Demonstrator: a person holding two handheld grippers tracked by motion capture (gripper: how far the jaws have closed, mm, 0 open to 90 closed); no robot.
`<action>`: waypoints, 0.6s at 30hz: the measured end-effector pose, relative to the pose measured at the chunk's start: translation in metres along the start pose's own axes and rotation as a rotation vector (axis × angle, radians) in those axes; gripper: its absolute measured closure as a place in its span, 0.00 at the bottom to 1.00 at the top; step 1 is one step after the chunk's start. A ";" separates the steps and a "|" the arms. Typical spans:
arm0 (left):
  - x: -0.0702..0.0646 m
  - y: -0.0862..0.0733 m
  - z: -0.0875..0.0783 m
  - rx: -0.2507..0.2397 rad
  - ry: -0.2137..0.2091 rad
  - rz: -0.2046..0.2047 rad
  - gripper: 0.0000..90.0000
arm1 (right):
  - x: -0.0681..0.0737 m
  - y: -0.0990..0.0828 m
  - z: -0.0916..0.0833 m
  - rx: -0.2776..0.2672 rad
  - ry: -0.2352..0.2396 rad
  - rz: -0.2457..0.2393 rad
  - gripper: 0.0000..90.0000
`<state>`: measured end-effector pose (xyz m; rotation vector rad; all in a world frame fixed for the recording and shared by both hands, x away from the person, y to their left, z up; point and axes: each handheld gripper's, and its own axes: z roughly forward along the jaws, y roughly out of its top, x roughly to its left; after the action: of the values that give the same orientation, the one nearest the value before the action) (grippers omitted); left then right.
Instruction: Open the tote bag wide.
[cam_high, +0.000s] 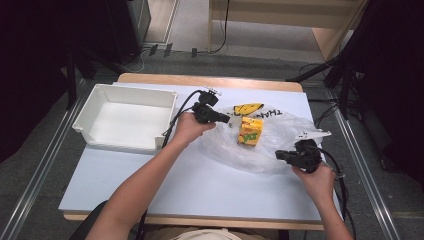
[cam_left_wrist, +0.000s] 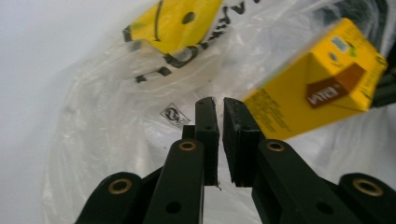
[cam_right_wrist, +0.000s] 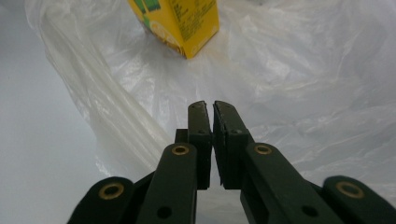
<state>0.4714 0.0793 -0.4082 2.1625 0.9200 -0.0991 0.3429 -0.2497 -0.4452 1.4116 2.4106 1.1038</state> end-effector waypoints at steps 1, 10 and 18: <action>-0.001 -0.001 -0.001 -0.005 -0.012 -0.002 0.94 | 0.000 0.002 -0.001 -0.010 -0.001 0.003 0.95; -0.007 -0.010 -0.010 -0.027 -0.041 0.010 0.89 | 0.010 0.012 -0.011 -0.045 -0.001 0.034 0.86; -0.014 -0.014 -0.016 -0.015 -0.038 0.054 0.73 | 0.015 0.009 -0.009 -0.029 -0.004 0.008 0.65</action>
<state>0.4486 0.0881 -0.4015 2.1628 0.8379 -0.1056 0.3369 -0.2394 -0.4292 1.4145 2.3784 1.1318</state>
